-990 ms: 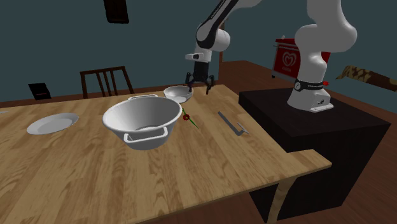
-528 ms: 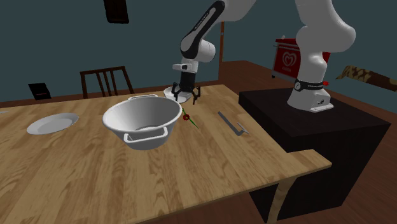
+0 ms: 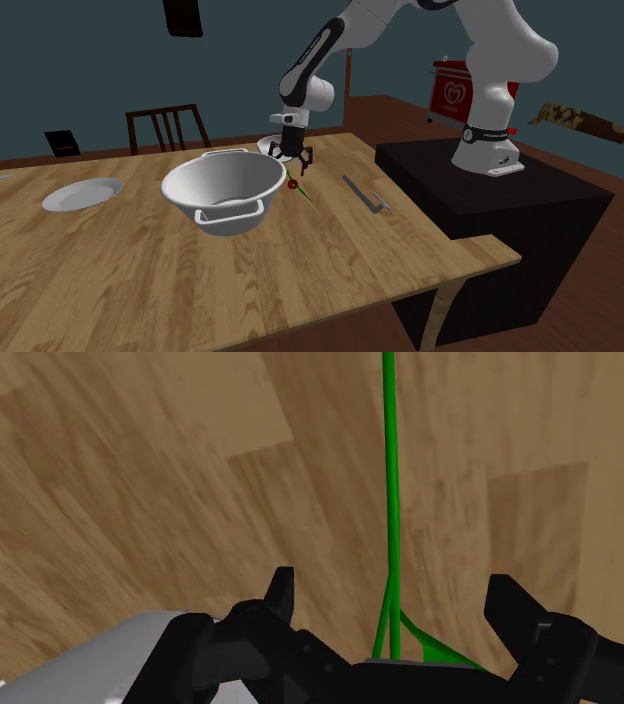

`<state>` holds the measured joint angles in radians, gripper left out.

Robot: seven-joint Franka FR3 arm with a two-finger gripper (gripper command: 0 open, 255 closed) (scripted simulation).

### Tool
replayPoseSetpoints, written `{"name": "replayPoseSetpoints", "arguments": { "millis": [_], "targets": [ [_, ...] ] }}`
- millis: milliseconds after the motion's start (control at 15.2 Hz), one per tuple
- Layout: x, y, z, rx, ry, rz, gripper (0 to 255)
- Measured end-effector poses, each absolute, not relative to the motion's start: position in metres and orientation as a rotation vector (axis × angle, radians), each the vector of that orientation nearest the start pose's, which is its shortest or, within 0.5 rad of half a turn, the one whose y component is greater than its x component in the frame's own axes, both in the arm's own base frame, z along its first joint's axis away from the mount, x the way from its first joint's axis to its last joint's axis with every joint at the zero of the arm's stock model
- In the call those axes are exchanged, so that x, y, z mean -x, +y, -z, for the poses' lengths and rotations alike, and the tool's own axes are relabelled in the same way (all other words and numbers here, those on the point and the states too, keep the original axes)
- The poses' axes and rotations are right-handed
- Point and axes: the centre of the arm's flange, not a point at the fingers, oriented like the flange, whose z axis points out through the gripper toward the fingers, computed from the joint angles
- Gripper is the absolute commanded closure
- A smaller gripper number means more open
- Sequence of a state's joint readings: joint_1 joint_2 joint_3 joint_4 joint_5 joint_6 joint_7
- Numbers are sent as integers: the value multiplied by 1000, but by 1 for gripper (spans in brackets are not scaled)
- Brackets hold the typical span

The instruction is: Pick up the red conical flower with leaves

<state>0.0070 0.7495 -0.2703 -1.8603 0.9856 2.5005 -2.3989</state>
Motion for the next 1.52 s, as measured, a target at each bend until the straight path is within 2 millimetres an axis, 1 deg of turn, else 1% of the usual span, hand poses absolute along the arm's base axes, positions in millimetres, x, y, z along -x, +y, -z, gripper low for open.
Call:
{"name": "replayPoseSetpoints", "arguments": {
  "millis": [66, 726, 858, 1518],
  "targets": [
    [-598, -164, -115, 2301, -1903, 534, 255],
    [-598, -165, -113, 2302, -1903, 534, 255],
    [-597, -164, -119, 2303, -1902, 532, 255],
    [-598, -163, -170, 2302, -1903, 534, 255]
  ]
}}
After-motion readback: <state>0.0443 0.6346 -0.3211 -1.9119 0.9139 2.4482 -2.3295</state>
